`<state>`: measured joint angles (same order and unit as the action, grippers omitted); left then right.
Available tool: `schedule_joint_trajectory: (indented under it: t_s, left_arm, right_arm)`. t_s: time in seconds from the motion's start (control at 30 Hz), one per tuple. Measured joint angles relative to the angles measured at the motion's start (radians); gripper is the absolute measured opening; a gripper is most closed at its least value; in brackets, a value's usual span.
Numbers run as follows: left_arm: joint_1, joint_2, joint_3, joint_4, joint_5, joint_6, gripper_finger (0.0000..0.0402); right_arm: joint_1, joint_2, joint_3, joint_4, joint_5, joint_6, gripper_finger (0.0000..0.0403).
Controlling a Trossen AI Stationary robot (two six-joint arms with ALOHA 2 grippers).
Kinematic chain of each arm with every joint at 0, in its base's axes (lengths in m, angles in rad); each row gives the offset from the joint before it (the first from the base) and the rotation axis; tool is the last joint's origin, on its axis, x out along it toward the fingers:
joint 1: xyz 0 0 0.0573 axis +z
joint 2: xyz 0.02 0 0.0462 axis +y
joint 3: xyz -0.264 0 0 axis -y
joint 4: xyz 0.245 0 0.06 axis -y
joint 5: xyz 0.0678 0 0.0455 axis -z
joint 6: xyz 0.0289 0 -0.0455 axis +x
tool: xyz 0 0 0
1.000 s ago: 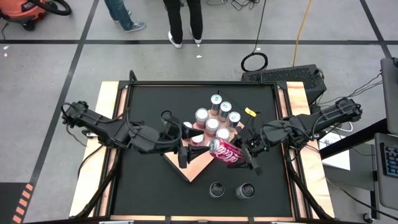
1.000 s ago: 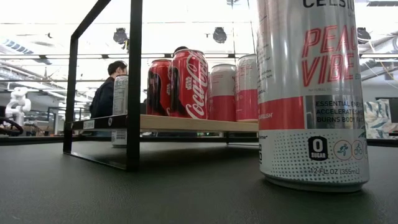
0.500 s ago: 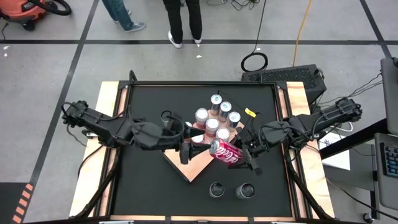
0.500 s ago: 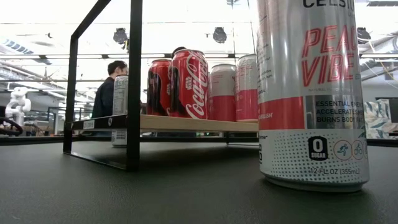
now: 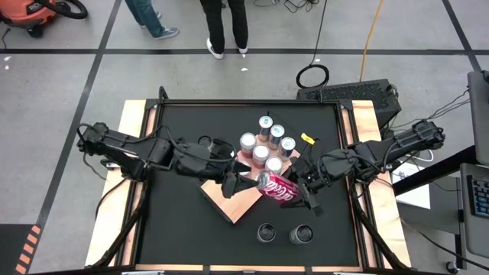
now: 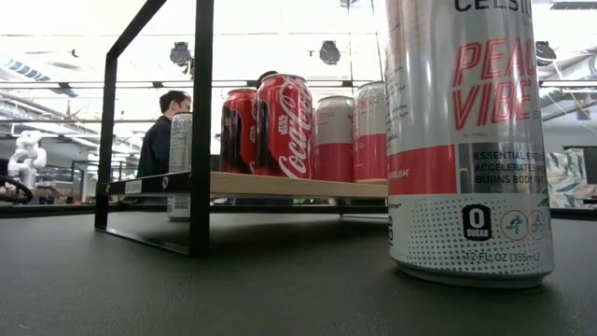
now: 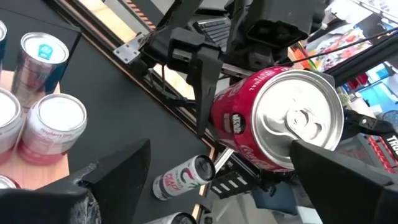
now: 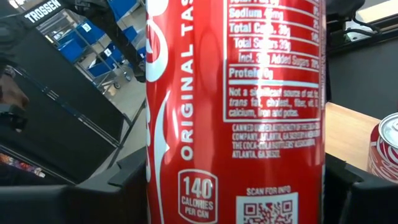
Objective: Place canned beverage on shelf
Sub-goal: Put the red white soda can on the shelf aligned with the other red white soda cans
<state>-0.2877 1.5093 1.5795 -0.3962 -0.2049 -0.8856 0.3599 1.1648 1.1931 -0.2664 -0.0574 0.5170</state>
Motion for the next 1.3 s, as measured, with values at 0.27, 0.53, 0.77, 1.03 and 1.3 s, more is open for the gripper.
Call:
schedule_joint_trajectory:
  t_s: [0.27,0.53,0.77,1.03,1.3]
  left_arm:
    - [-0.004,0.000,0.000,0.047,0.021,0.058,0.0387]
    - [0.001,-0.026,0.001,0.090,0.045,0.063,0.0387]
    - [0.003,0.012,0.000,0.100,-0.032,0.115,0.0387]
    - [0.008,0.034,0.000,0.136,-0.003,0.133,0.0387]
    - [0.008,0.034,0.000,0.139,0.023,0.133,0.0386]
  right_arm:
    - [0.000,0.000,0.000,0.000,0.001,0.014,0.0275]
    - [0.000,0.000,0.000,-0.015,0.002,0.038,0.0275]
    - [-0.004,0.000,0.000,-0.021,0.008,0.048,0.0275]
    - [-0.025,0.009,0.001,-0.059,-0.003,0.062,0.0275]
    - [-0.026,0.011,0.001,-0.053,-0.005,0.058,0.0275]
